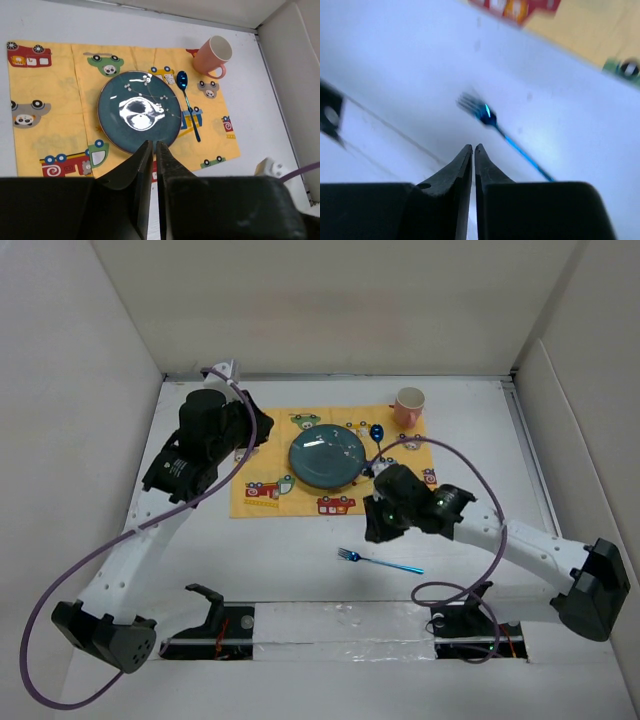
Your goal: Set the dinner table for one person
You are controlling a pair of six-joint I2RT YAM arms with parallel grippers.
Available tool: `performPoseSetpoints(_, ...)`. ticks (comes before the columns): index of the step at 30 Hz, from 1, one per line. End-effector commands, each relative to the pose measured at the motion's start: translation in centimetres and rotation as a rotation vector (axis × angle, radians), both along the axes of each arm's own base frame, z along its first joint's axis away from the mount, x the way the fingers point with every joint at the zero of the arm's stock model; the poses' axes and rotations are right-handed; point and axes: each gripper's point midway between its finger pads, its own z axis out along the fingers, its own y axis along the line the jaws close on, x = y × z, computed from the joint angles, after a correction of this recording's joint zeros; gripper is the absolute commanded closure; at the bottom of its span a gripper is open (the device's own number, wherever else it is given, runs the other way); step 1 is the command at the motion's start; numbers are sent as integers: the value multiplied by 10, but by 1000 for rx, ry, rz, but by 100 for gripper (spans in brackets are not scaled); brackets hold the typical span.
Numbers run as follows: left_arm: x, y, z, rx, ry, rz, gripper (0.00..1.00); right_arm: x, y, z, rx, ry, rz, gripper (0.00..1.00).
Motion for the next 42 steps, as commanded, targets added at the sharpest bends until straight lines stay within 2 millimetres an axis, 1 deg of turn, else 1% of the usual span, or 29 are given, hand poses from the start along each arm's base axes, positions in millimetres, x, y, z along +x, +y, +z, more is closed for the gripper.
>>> performPoseSetpoints(1,8,-1,45,-30,-124,6,94,-53,-48,-35,-206,220,-85,69)
performPoseSetpoints(2,8,0,49,-30,-134,10,93,-59,-51,-38,-223,236,-82,58)
performPoseSetpoints(3,9,0,52,-30,-144,10,91,-61,-54,-43,-248,253,-80,53)
performPoseSetpoints(4,9,0,54,-30,-151,10,90,-61,-65,-48,-311,256,-101,46)
performPoseSetpoints(5,10,0,56,-31,-157,9,89,-58,-67,-49,-338,254,-115,44)
performPoseSetpoints(7,10,0,58,-31,-165,7,88,-58,-65,-62,-381,295,-97,39)
performPoseSetpoints(8,9,-1,57,-31,-162,3,88,-58,-62,-65,-397,297,-90,38)
performPoseSetpoints(9,9,-2,56,-30,-163,-4,87,-54,-54,-66,-432,263,-47,37)
performPoseSetpoints(12,5,0,55,-26,-166,-4,86,-49,-51,-74,-494,240,-6,37)
performPoseSetpoints(14,4,2,53,-19,-164,2,86,-45,-48,-86,-521,243,24,37)
performPoseSetpoints(15,2,4,54,-18,-168,3,86,-46,-46,-90,-525,253,49,37)
performPoseSetpoints(16,2,5,53,-14,-166,7,86,-45,-35,-93,-493,241,73,37)
performPoseSetpoints(17,1,6,54,-10,-169,11,86,-44,-32,-97,-486,243,82,37)
performPoseSetpoints(19,-2,7,54,-7,-169,8,86,-43,-21,-98,-482,219,106,36)
performPoseSetpoints(20,-3,8,54,-5,-168,8,86,-42,-19,-104,-491,224,107,36)
performPoseSetpoints(23,-4,9,55,-6,-173,10,86,-32,-10,-112,-480,194,110,36)
performPoseSetpoints(25,-5,9,56,-8,-172,8,86,-31,-2,-122,-469,187,125,36)
performPoseSetpoints(27,-6,10,56,-9,-175,10,86,-36,4,-132,-461,227,139,37)
performPoseSetpoints(28,-7,10,55,-9,-172,10,86,-35,13,-134,-425,227,154,39)
performPoseSetpoints(30,-9,10,55,-8,-169,9,86,-50,25,-138,-390,250,225,43)
performPoseSetpoints(31,-10,11,56,-9,-171,9,86,-53,29,-140,-381,248,240,52)
performPoseSetpoints(33,-9,18,56,-1,-177,46,86,-62,33,-144,-384,263,269,62)
performPoseSetpoints(34,-10,20,58,-3,-181,57,86,-68,34,-149,-396,274,279,75)
performPoseSetpoints(35,-10,20,58,-3,-181,57,86,-68,34,-149,-396,274,279,75)
performPoseSetpoints(36,-11,21,60,-5,-187,59,86,-72,38,-148,-390,268,289,83)
performPoseSetpoints(38,-13,24,62,-5,-192,68,85,-73,42,-149,-389,257,279,89)
performPoseSetpoints(39,-14,24,63,-8,-194,70,85,-73,49,-147,-373,248,273,97)
performPoseSetpoints(40,-13,24,61,-7,-191,67,85,-70,54,-145,-362,238,261,100)
performPoseSetpoints(42,-14,23,61,-11,-188,67,85,-67,63,-142,-354,214,252,100)
